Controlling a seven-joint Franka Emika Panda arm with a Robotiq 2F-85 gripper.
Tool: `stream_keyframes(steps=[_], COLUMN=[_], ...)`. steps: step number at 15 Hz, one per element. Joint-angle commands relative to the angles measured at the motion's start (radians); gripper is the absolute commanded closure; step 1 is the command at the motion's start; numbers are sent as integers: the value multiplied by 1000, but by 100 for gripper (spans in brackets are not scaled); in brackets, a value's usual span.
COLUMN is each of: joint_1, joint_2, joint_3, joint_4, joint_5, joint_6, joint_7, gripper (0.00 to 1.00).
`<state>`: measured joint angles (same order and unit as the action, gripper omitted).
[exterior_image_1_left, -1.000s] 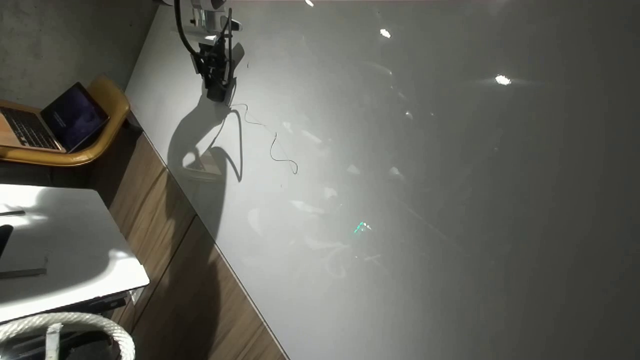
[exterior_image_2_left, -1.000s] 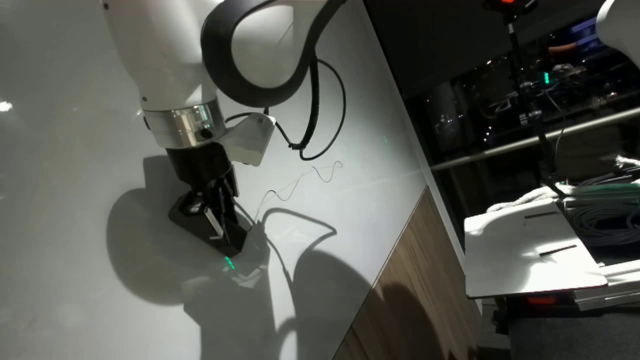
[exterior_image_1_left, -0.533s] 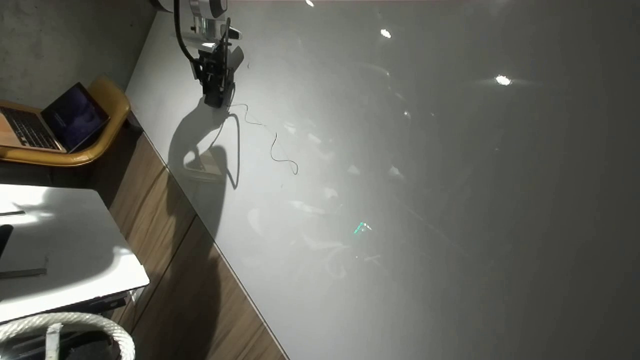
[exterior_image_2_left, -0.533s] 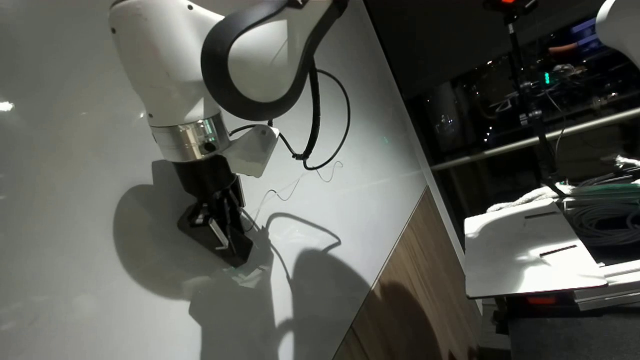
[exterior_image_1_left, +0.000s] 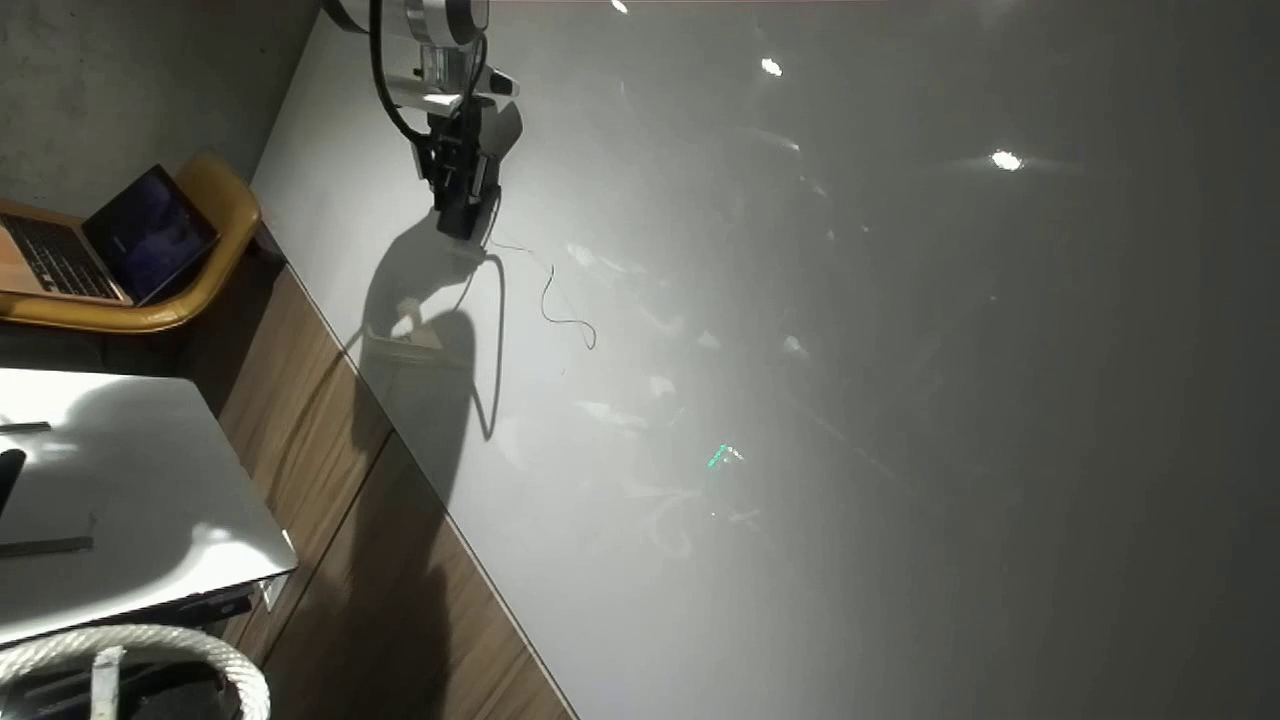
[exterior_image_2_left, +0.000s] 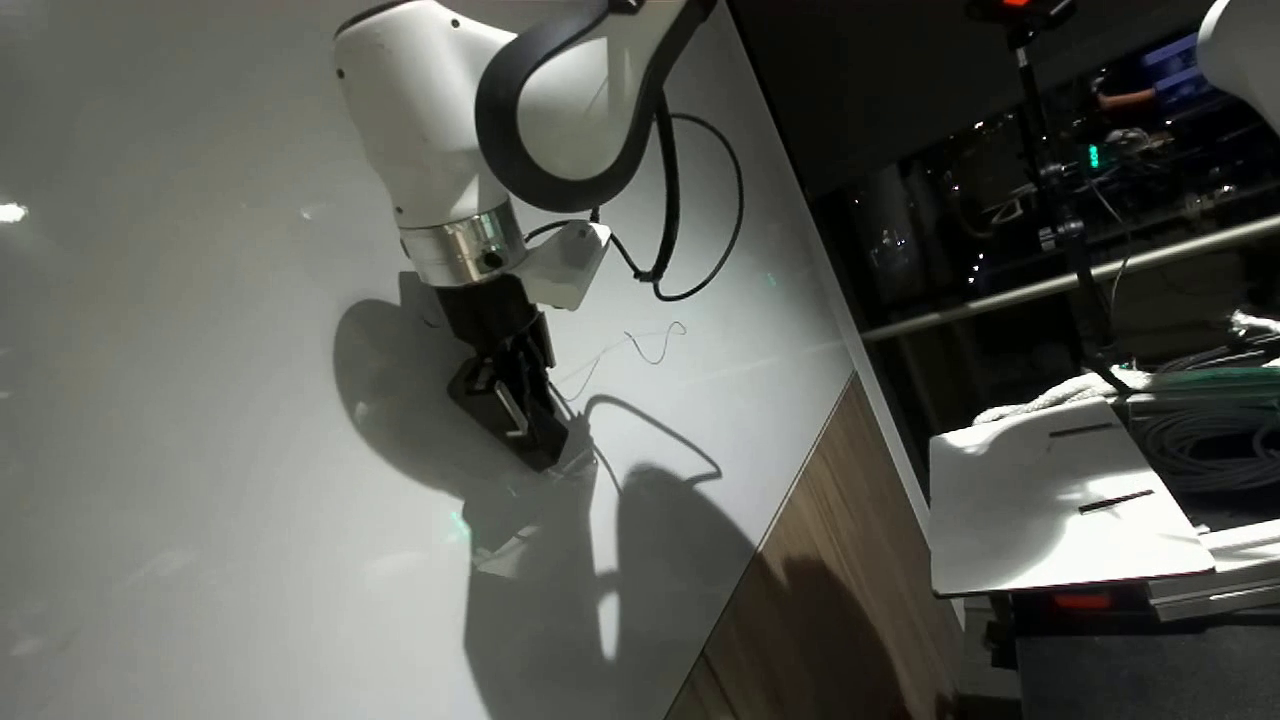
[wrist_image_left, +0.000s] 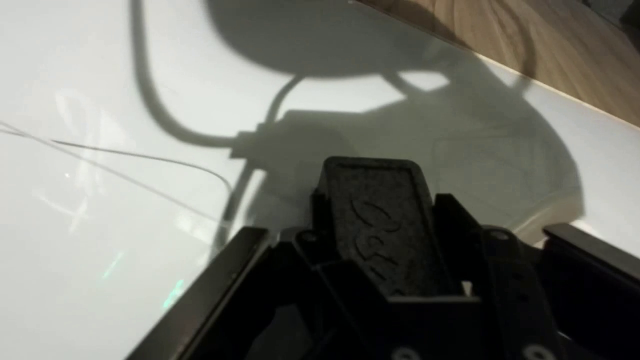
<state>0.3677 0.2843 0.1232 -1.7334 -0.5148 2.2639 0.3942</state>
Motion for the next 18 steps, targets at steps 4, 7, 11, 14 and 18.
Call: stream_keyframes(steps=[4, 7, 11, 14, 18], joint_1=[-152, -231, -348, -417, -451], joint_2=[-167, -228, -274, -268, -237], joint_3=[-81, -114, -173, -213, -224], joint_4=[-181, -256, -318, -325, -347], joint_5=[-23, -12, 20, 57, 86], joint_6=[102, 155, 241, 294, 361], joint_7=[-14, -37, -126, -209, -237], gripper=[70, 70, 70, 70, 70])
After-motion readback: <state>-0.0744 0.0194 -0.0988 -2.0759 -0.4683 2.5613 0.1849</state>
